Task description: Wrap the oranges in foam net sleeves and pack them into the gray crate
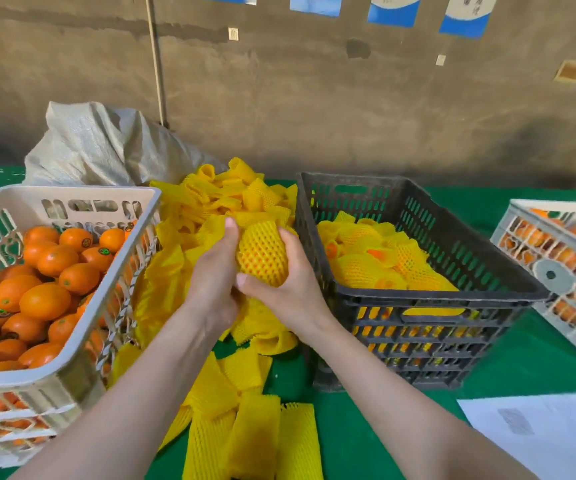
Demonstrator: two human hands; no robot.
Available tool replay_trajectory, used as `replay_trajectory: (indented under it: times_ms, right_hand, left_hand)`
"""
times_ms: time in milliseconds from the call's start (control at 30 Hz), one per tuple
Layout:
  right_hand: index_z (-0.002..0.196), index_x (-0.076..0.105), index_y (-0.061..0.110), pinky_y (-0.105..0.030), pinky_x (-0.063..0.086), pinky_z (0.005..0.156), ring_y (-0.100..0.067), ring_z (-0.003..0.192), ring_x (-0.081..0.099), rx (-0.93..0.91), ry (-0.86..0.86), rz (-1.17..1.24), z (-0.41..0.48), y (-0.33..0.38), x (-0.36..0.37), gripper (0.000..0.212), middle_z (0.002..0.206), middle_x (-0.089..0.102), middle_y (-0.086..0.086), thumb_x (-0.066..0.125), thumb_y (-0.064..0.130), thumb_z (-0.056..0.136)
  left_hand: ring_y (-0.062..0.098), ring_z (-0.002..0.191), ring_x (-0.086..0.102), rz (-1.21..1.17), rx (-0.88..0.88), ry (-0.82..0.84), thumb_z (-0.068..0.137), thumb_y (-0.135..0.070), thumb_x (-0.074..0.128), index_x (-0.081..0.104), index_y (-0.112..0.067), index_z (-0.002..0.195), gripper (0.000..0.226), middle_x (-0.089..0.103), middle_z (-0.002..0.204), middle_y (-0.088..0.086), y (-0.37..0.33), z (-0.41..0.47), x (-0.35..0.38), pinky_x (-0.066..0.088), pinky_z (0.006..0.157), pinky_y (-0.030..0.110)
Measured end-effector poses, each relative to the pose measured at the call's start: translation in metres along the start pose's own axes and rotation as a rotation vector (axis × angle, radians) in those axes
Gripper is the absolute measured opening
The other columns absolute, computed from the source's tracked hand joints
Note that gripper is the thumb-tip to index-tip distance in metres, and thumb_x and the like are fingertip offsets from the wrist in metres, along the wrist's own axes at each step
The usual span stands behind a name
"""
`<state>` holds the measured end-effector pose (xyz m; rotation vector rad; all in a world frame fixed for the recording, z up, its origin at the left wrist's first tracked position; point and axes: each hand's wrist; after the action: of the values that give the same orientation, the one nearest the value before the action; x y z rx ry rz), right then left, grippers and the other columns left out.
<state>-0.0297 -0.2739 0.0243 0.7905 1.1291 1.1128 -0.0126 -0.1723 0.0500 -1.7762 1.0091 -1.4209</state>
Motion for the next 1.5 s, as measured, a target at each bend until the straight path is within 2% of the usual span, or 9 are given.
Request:
replay_trajectory:
  times_ms: [67,167,300,467,600,900,1067,1200,1500]
  right_hand:
    - [0.141,0.033,0.025,-0.038,0.042,0.105,-0.013,0.126,0.045,0.051,-0.064,0.122,0.012,-0.005,-0.022,0.08,0.138,0.045,0.004,0.077,0.03,0.075]
    - [0.13,0.042,0.028,-0.036,0.049,0.096,-0.017,0.114,0.056,0.069,-0.214,0.301,0.033,-0.014,-0.056,0.068,0.126,0.056,0.0,0.079,0.021,0.073]
    - [0.12,0.036,0.031,-0.04,0.051,0.09,-0.021,0.105,0.058,0.125,-0.425,0.246,0.064,-0.026,-0.107,0.068,0.119,0.056,-0.005,0.081,0.029,0.069]
    - [0.12,0.041,0.023,-0.043,0.049,0.09,-0.023,0.101,0.053,0.259,-0.616,0.203,0.11,-0.051,-0.173,0.065,0.123,0.048,-0.01,0.077,0.032,0.067]
    - [0.125,0.044,0.022,-0.037,0.044,0.096,-0.024,0.111,0.047,0.316,-0.63,-0.015,0.154,-0.079,-0.22,0.063,0.127,0.045,-0.009,0.076,0.03,0.071]
    - [0.135,0.028,0.013,-0.045,0.041,0.097,-0.041,0.12,0.046,0.435,-0.318,-0.635,0.217,-0.16,-0.222,0.074,0.134,0.039,-0.017,0.073,0.025,0.077]
    - [0.148,0.017,0.022,-0.049,0.032,0.105,-0.044,0.133,0.029,0.564,-0.227,-0.716,0.22,-0.186,-0.224,0.073,0.152,0.009,-0.019,0.058,0.039,0.09]
    - [0.15,-0.003,0.028,-0.057,0.019,0.11,-0.042,0.139,0.019,0.626,-0.204,-0.775,0.214,-0.192,-0.226,0.083,0.154,0.013,-0.018,0.051,0.047,0.091]
    - [0.148,0.022,0.014,-0.059,0.001,0.113,-0.041,0.143,0.0,0.364,-0.143,-1.058,0.208,-0.167,-0.208,0.061,0.157,0.006,-0.016,0.049,0.027,0.095]
  left_hand:
    - [0.014,0.103,0.064,0.068,0.025,0.114,0.093,-0.063,0.028,0.056,-0.021,0.125,0.06,0.065,0.119,0.002,0.002,0.003,0.019,0.052,0.086,0.03]
    - [-0.004,0.081,0.063,0.172,0.281,0.026,0.102,-0.042,0.027,0.05,-0.02,0.132,0.043,0.061,0.114,-0.004,0.019,0.013,0.049,0.052,0.065,0.01]
    - [0.027,0.098,0.061,0.636,0.645,-0.1,0.094,-0.004,0.051,0.052,-0.002,0.12,0.026,0.059,0.108,0.013,0.054,0.043,0.083,0.048,0.087,0.03]
    - [0.028,0.097,0.061,1.473,0.698,0.321,0.089,-0.027,0.062,0.056,-0.015,0.121,0.034,0.067,0.101,0.008,0.075,0.081,0.126,0.047,0.076,0.033]
    - [0.029,0.107,0.059,2.105,0.645,0.412,0.091,-0.036,0.056,0.062,-0.015,0.113,0.031,0.065,0.114,0.008,0.084,0.101,0.132,0.046,0.085,0.039]
    - [0.024,0.098,0.06,1.917,0.63,0.378,0.091,-0.039,0.056,0.068,-0.019,0.102,0.026,0.068,0.101,0.002,0.09,0.11,0.127,0.044,0.087,0.038]
    - [0.019,0.091,0.061,1.854,0.585,0.373,0.091,-0.044,0.055,0.07,-0.02,0.099,0.029,0.068,0.095,0.0,0.09,0.109,0.127,0.047,0.088,0.039]
    - [0.017,0.089,0.061,1.845,0.574,0.375,0.091,-0.045,0.056,0.07,-0.019,0.097,0.03,0.068,0.092,-0.002,0.09,0.108,0.126,0.045,0.089,0.039]
    - [0.02,0.089,0.061,1.819,0.565,0.339,0.091,-0.044,0.057,0.071,-0.018,0.095,0.03,0.069,0.093,0.001,0.088,0.104,0.129,0.05,0.085,0.039]
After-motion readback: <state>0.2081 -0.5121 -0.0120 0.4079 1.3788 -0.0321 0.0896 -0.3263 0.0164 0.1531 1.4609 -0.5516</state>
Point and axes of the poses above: each hand's wrist, its own z-axis towards the middle knuckle, its own x-axis out of the palm, y = z × x
